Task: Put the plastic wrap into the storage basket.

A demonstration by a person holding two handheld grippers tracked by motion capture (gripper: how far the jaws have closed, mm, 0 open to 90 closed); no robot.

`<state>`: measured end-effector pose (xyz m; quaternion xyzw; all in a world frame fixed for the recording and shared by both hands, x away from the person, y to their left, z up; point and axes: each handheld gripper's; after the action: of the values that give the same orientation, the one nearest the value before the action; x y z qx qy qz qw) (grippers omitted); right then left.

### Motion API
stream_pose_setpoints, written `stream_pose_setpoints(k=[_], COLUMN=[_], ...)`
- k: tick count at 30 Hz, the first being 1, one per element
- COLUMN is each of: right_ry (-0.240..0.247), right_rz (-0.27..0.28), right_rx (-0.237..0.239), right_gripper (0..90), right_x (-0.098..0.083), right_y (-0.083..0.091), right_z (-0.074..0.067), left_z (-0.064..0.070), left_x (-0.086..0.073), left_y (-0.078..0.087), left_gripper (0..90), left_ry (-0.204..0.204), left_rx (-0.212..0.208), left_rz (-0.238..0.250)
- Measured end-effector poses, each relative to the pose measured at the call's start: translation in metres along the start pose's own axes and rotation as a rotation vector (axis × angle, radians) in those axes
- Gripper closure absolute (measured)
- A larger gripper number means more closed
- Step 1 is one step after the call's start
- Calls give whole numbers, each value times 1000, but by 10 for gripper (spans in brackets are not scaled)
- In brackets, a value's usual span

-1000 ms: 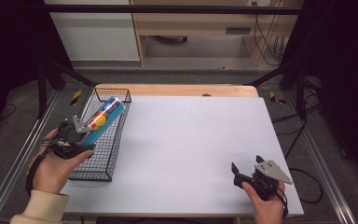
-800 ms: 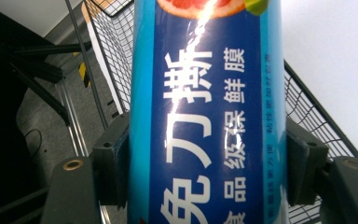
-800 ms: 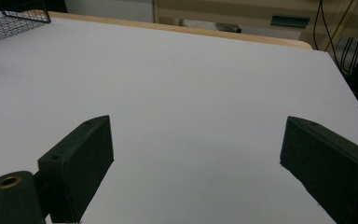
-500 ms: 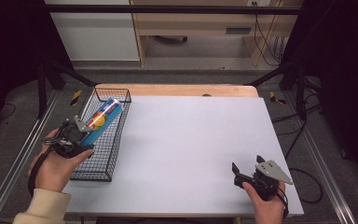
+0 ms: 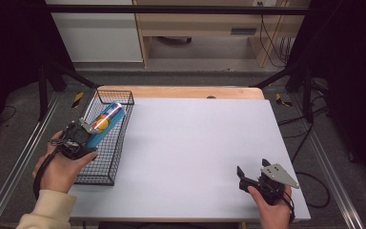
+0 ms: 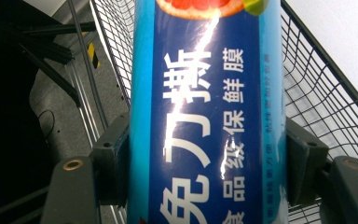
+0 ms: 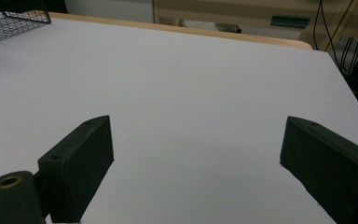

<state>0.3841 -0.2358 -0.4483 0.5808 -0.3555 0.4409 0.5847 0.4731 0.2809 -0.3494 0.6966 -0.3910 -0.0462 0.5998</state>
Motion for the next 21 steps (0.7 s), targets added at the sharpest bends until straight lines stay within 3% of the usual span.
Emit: stream_pose_setpoints(k=[10,13,21], right_ry=[0,-2,0], right_rz=[-2,-2,-1], right_rx=[3,0,0], right_gripper=[98,98,98], right_x=[0,0,0], right_y=[0,0,0], right_z=[0,0,1], left_z=[1,0,3], left_x=[2,0,2], left_y=[-5,-4,-12], left_gripper=[321,321,321], left_ry=[7,21,32], left_rx=[-3,-11,-14], left_rz=[-17,5,-27])
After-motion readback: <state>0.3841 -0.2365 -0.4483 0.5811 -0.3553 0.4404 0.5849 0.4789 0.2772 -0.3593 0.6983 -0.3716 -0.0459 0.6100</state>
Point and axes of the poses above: each handheld gripper's, and its own axes: y roughly backward along the jaws, x roughly out of its top, z roughly to its right, and after that the axes turned 10 degrees about -x, right-handed
